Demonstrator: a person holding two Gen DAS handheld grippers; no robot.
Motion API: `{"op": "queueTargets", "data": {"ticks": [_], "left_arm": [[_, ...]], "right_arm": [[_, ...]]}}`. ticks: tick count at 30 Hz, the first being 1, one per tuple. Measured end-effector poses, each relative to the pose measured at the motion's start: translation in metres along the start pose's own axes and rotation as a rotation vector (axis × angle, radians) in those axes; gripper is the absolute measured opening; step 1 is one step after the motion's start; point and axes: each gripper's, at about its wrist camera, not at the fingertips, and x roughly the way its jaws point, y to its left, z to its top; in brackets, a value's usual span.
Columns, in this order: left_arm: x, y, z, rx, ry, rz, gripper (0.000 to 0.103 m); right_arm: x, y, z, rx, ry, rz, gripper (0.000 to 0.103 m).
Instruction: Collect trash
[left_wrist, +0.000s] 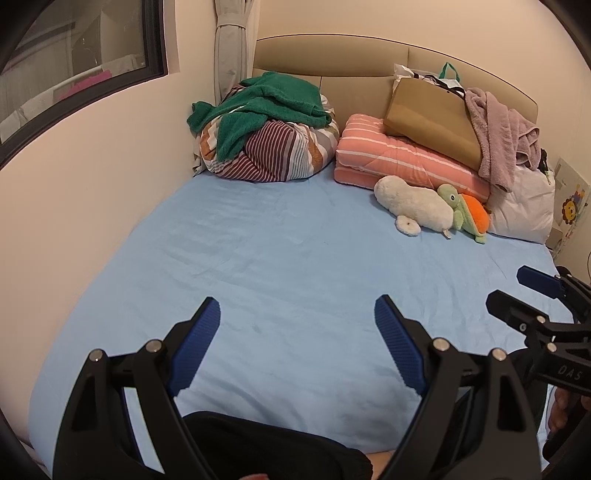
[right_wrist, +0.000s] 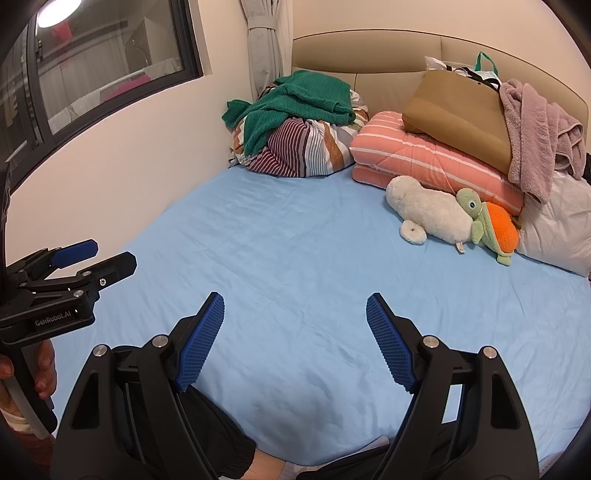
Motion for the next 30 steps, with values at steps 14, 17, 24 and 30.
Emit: {"op": "queueTargets", "data": {"ticks": [14, 17, 24, 30], "left_arm": [[-0.004, -0.003, -0.006, 0.001, -0.02, 0.021, 0.091], [-0.005, -0.003, -0.008, -0.005, -0.019, 0.005, 0.091], [-0.003, -0.002, -0.009, -0.028, -0.015, -0.013, 0.091], [0.0, -0.006, -0.01, -0.025, -0.003, -0.002, 0.091]], "right_arm": [[-0.001, 0.002, 0.001, 0.0, -0.004, -0.002, 0.076], [-0.002, 0.001, 0.001, -0.001, -0.004, 0.0, 0.076], [-0.001, 0.001, 0.001, 0.0, -0.005, -0.002, 0.076], [-0.001, 0.0, 0.005, 0.012, -0.006, -0.003, 0.076]]}}
